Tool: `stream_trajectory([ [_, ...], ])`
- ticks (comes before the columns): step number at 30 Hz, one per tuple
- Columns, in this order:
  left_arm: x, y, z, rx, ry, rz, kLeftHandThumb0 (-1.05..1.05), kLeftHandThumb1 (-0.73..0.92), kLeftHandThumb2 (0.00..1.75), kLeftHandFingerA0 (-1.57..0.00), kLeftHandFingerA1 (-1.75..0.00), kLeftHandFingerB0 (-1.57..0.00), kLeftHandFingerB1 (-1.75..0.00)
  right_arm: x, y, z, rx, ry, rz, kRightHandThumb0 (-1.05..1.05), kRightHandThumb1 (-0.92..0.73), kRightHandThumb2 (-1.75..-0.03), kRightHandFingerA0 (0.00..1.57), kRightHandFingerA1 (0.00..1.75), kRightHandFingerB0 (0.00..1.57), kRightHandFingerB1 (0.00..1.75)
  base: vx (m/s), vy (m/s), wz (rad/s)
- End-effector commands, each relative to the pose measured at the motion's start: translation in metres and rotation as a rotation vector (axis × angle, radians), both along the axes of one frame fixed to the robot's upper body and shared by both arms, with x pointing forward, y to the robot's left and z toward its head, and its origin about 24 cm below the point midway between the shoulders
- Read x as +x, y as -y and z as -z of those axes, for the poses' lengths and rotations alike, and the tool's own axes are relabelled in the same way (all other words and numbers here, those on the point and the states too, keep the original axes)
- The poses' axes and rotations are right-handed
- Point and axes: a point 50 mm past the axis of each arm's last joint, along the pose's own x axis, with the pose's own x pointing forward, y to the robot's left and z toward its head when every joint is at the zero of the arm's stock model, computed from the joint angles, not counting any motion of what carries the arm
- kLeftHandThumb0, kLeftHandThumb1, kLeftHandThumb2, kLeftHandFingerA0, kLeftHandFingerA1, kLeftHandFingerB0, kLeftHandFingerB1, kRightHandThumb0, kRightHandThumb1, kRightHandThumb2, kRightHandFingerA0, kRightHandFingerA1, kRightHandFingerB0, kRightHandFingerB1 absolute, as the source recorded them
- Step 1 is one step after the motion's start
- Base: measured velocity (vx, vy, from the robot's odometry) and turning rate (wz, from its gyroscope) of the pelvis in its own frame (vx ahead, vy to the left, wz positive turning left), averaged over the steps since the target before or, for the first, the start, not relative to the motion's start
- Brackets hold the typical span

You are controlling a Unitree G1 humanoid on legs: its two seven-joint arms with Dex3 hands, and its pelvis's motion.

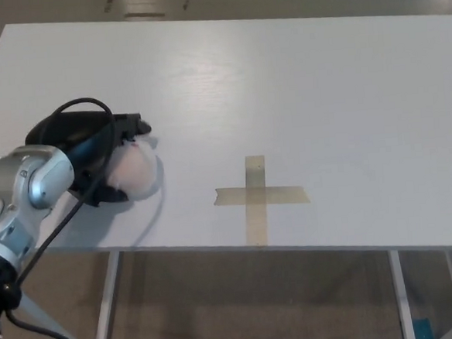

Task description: Use the left hand to take the pink dumpling toy on a person's hand and put it on the desk.

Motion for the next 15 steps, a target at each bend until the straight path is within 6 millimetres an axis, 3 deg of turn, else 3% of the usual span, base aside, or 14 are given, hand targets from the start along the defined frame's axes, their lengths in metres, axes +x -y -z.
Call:
stream_trajectory([
  [1,0.002,-0.007,-0.006,0.044,-0.088,-0.066,-0.77,0.44,0.82,0.0,0.0,0.0,-0.09,-0.003,0.002,0.001,0.001,-0.031,-0.005,-0.25,-0.7,-0.6,0.65,0.45,0.54,0.42,0.0,0.0,0.0],
  [4,0.002,-0.007,-0.008,0.035,-0.082,-0.072,-0.75,0.41,0.79,0.0,0.0,0.0,-0.11,-0.004,0.002,0.001,-0.007,-0.035,-0.014,-0.25,-0.7,-0.6,0.66,0.45,0.54,0.41,0.0,0.0,0.0],
  [5,0.001,-0.006,-0.009,0.027,-0.084,-0.073,-0.83,0.49,0.58,0.0,0.0,0.0,-0.13,-0.004,0.002,0.002,-0.007,-0.036,-0.015,-0.25,-0.7,-0.6,0.65,0.45,0.53,0.41,0.0,0.0,0.0],
  [11,0.001,-0.005,-0.021,0.013,-0.08,-0.072,-0.87,0.48,0.6,0.0,0.0,0.0,-0.12,-0.004,0.002,0.002,-0.003,-0.035,-0.012,-0.26,-0.7,-0.6,0.66,0.45,0.53,0.41,0.0,0.0,0.0],
  [15,-0.001,-0.002,-0.041,-0.009,-0.053,-0.053,-0.87,0.49,0.59,0.0,0.0,0.0,-0.13,-0.004,0.003,0.001,-0.006,-0.035,-0.018,-0.26,-0.69,-0.6,0.65,0.45,0.53,0.41,0.0,0.0,0.0],
])
